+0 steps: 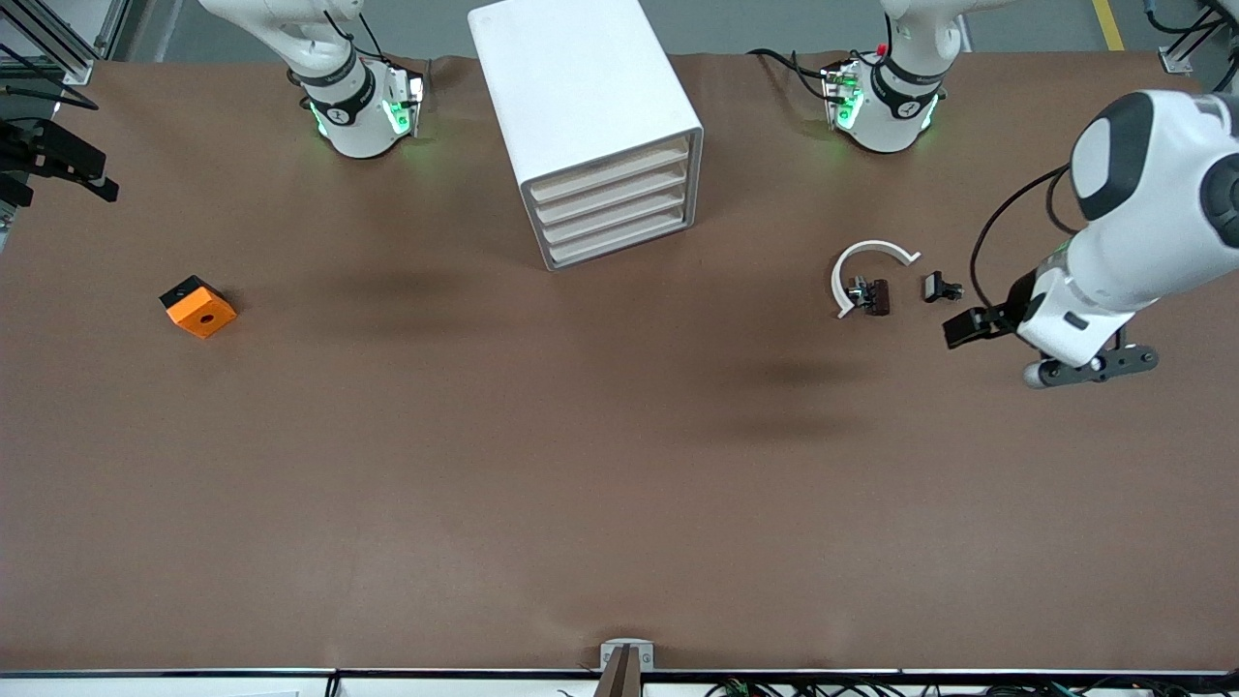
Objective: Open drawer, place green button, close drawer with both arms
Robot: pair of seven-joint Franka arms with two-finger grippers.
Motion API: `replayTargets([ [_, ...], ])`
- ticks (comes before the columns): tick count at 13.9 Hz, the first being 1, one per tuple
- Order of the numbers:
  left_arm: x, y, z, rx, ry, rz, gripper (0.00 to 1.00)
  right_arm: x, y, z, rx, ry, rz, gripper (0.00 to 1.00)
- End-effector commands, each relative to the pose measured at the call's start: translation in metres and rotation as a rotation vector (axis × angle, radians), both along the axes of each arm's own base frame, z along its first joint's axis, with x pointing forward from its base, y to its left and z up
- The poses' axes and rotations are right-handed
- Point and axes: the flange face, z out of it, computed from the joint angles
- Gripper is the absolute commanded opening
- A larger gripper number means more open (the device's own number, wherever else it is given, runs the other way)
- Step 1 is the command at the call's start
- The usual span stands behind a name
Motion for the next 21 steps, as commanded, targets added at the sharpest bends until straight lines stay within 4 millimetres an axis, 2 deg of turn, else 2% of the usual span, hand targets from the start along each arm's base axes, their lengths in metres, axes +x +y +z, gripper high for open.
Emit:
replayTargets([
  [1,-0.015,0.0,0.006,0.0,-0.004,-0.016,1.0,-0.008,0.001,0.004,0.01,-0.013,-0.02,1.0],
  [4,-0.011,0.007,0.011,-0.003,-0.026,-0.006,1.0,-0.008,0.003,0.004,0.01,-0.009,-0.039,1.0],
  [10,-0.012,-0.002,0.014,0.008,-0.045,-0.016,1.0,-0.007,0.001,0.005,0.009,-0.015,-0.042,1.0],
  [18,-0.009,0.015,0.031,0.011,-0.078,0.0,1.0,-0.007,0.001,0.005,0.008,-0.017,-0.042,1.0],
  [21,-0.007,0.013,0.036,0.008,-0.089,-0.003,1.0,-0.007,0.001,0.005,0.008,-0.015,-0.042,1.0],
])
